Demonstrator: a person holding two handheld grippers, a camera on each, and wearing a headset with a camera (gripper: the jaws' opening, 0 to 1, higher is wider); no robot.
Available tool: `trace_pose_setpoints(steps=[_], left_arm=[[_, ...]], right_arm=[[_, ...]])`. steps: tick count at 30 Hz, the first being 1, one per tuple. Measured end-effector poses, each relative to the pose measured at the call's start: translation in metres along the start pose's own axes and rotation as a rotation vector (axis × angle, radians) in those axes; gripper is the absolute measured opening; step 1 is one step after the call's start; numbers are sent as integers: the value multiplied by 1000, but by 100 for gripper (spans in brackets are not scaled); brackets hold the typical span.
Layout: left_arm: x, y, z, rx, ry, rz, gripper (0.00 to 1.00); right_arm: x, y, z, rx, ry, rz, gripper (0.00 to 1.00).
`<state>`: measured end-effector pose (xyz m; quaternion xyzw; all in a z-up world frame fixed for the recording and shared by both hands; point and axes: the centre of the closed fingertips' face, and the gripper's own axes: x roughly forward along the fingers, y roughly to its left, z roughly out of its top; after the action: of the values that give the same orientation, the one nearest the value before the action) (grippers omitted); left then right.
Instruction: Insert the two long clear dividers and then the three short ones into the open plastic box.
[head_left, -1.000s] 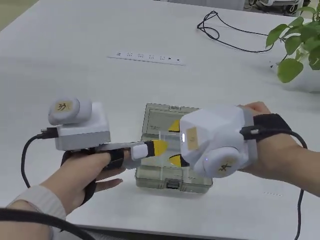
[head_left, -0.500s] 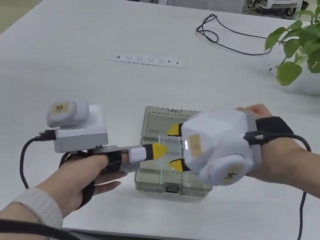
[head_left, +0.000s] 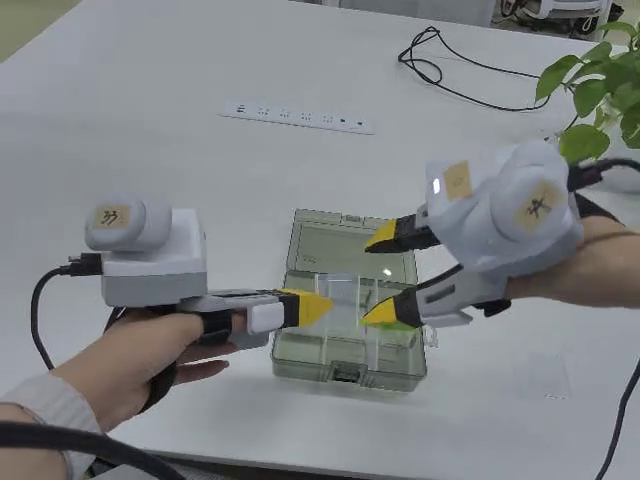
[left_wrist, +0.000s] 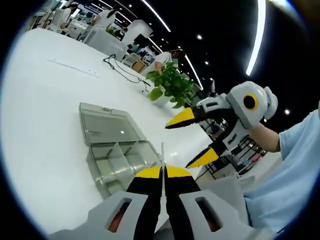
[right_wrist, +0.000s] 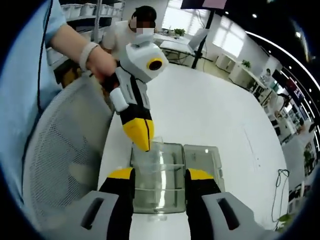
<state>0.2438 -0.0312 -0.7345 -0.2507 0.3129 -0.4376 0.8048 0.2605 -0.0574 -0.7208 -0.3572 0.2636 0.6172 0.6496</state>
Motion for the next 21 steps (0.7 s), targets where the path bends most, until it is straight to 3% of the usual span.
trace_pose_setpoints(steps=[4, 5, 9, 11, 21], left_arm=[[-2, 0, -4, 54, 25, -10, 0], [-2, -2, -5, 65, 28, -21, 0], [-2, -9, -7, 137, 41, -62, 0], [-2, -12, -8, 178, 48, -82, 0], [-1, -24, -14, 328, 75, -157, 0]], right_arm=[[-5, -1, -1, 39, 0, 61, 37], [-4, 1, 0, 56, -4, 100, 35], [-4, 2, 2, 66, 7, 145, 29], [-2, 6, 3, 88, 17, 197, 27], [-2, 25, 14, 112, 79, 358, 20]])
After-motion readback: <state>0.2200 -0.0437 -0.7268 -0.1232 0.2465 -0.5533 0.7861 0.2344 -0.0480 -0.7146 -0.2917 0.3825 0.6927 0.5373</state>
